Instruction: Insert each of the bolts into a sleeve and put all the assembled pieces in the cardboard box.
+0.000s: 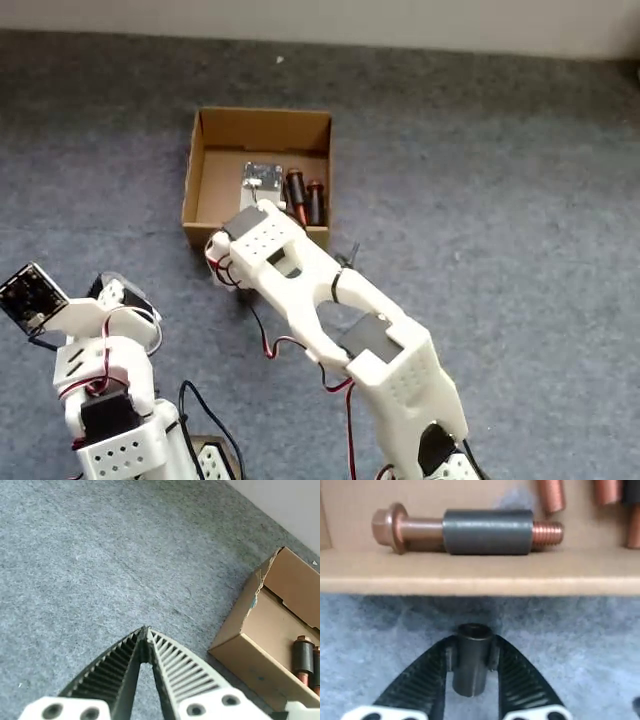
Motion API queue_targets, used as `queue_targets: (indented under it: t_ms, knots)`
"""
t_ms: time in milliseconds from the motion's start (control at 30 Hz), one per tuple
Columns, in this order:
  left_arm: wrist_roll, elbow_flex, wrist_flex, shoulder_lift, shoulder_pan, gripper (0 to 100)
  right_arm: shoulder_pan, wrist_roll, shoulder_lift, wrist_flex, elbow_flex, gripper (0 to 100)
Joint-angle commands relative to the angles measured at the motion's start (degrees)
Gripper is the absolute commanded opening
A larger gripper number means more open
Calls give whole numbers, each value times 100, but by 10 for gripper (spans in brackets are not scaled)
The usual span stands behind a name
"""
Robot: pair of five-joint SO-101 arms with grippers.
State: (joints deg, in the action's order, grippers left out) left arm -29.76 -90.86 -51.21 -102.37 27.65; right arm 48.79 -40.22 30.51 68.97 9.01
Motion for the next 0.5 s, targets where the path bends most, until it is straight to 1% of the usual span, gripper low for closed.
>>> queue_targets:
  t_ms: [0,133,267,333,467]
  knots:
    - [-70,207,18,-171,75,6,13,730,-505,646,198,5]
    - [-70,207,18,-171,75,6,-31,1284,-1516,1051,154,5]
    - [-70,207,18,-171,75,6,-163,1424,-2448,1138,-277,5]
    - [-70,207,18,-171,75,6,-251,1618,-2870,1112,-602,5]
    - [-70,198,18,-171,75,6,-629,1714,-3530,1103,-1341,5]
